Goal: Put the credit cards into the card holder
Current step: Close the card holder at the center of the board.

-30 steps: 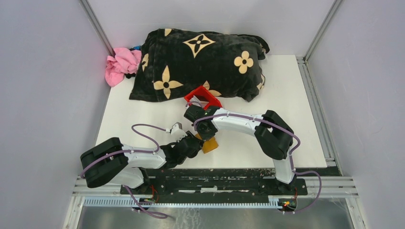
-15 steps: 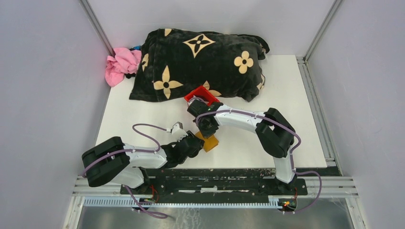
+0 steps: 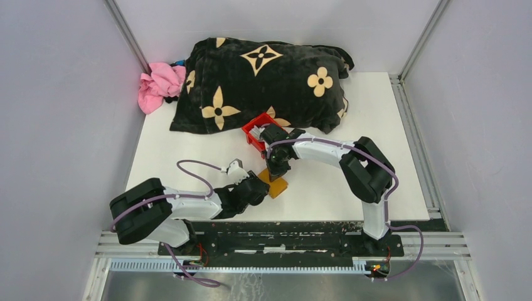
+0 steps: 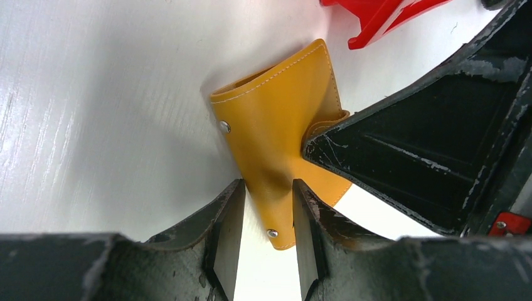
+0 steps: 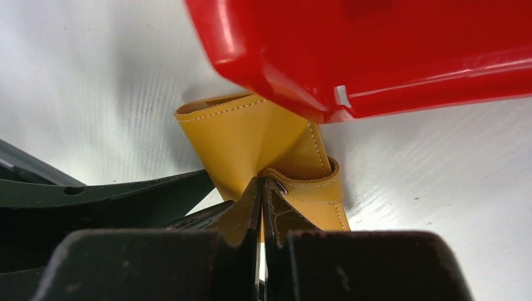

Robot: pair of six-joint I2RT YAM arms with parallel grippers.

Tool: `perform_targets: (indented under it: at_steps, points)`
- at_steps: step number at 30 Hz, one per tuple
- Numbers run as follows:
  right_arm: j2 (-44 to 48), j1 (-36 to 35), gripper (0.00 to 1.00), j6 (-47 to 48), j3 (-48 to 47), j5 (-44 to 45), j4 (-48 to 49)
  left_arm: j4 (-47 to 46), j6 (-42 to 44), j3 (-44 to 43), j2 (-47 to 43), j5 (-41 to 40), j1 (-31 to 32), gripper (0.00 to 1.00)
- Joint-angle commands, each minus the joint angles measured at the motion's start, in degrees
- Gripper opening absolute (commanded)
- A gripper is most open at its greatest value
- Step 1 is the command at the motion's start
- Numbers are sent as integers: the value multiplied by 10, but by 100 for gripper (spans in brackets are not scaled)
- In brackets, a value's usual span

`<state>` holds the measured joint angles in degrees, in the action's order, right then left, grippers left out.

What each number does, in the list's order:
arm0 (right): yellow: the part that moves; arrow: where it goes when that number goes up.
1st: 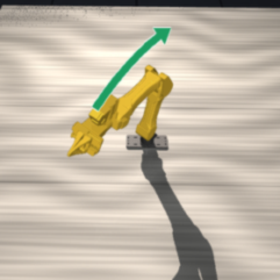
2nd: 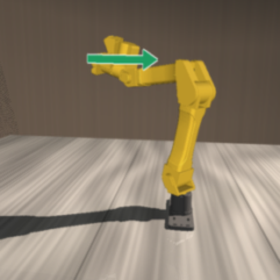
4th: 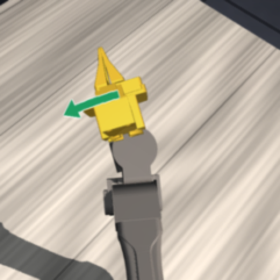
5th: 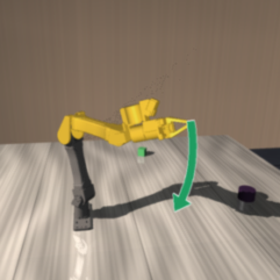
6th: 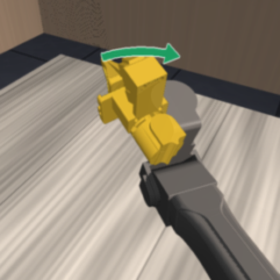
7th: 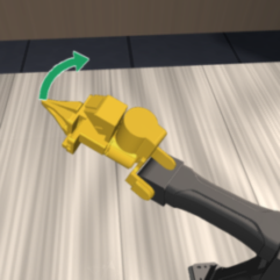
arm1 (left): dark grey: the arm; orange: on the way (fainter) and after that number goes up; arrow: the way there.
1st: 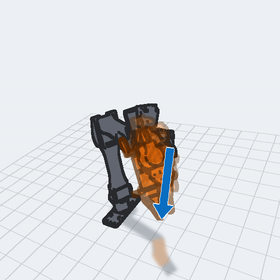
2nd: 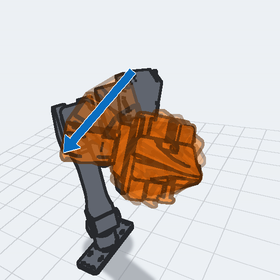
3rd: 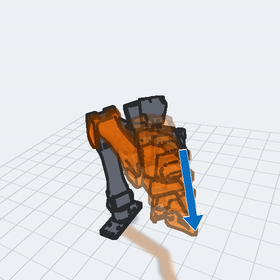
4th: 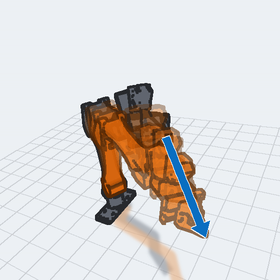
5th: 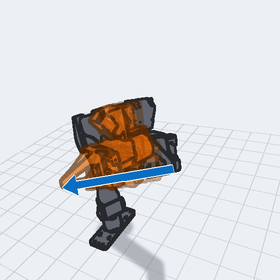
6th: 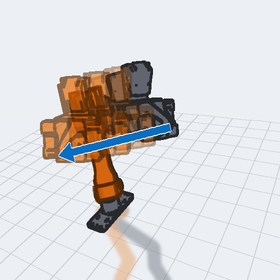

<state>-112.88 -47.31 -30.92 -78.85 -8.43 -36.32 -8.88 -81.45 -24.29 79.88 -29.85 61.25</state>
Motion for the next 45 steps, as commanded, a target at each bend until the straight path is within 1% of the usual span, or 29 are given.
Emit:
perform_targets:
  at_steps: [1,5,7,10,17,26,30,34,39,41,45]
  points:
    - [-18,22,5,-17,47,-10,53,114,24,0,16,20,4,43]
    - [-19,32,6,-20,51,-36,70,138,24,-5,9,15,4,43]
    - [-10,33,7,-17,49,-58,85,149,25,-7,-3,8,4,43]
    - [9,33,13,-15,39,-85,103,160,28,-8,-30,-13,4,43]
    - [37,32,30,-10,4,-98,112,181,49,-19,-85,-63,4,45]
    - [71,26,38,-4,-19,-93,90,197,60,-30,-93,-80,4,45]
    - [96,25,38,5,-16,-54,71,207,59,-37,-78,-82,4,44]
    - [113,25,36,12,-8,26,48,213,63,-48,-52,-76,3,43]
    - [98,32,26,14,-7,114,10,234,74,-72,-4,-62,-6,42]
    - [88,37,22,15,2,125,10,239,77,-81,12,-55,-10,42]
    - [75,41,16,20,10,130,18,241,81,-85,28,-49,-13,41]
